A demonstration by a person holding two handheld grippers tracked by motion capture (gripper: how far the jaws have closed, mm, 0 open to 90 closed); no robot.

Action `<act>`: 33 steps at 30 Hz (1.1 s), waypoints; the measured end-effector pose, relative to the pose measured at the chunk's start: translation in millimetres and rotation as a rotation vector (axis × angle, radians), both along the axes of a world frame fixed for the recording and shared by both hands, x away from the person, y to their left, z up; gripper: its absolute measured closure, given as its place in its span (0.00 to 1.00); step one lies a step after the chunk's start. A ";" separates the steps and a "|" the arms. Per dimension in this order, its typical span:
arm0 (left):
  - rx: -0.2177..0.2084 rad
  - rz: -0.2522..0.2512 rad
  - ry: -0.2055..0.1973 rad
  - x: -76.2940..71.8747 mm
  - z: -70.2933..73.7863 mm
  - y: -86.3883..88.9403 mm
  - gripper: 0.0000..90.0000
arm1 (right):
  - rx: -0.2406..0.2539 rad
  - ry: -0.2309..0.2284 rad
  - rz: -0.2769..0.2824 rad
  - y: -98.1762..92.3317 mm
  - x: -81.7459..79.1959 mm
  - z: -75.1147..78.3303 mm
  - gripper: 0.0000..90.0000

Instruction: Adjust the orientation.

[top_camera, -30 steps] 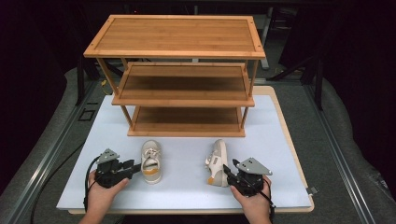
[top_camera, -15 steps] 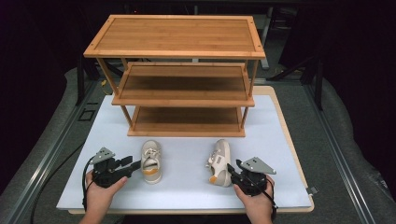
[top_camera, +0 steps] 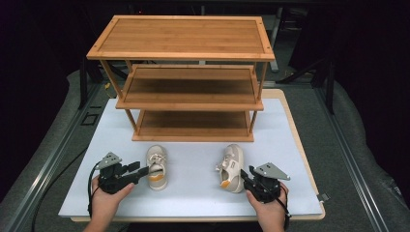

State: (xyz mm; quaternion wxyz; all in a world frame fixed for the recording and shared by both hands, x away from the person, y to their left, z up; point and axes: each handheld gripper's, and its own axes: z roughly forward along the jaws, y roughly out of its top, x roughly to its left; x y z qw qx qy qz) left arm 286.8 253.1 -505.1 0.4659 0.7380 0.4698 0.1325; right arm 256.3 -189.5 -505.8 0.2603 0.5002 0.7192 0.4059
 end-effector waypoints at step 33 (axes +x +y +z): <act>0.015 -0.034 0.033 8.1 -8.0 -7.6 0.60 | 0.098 0.052 -0.102 -32.4 -0.3 -1.0 0.69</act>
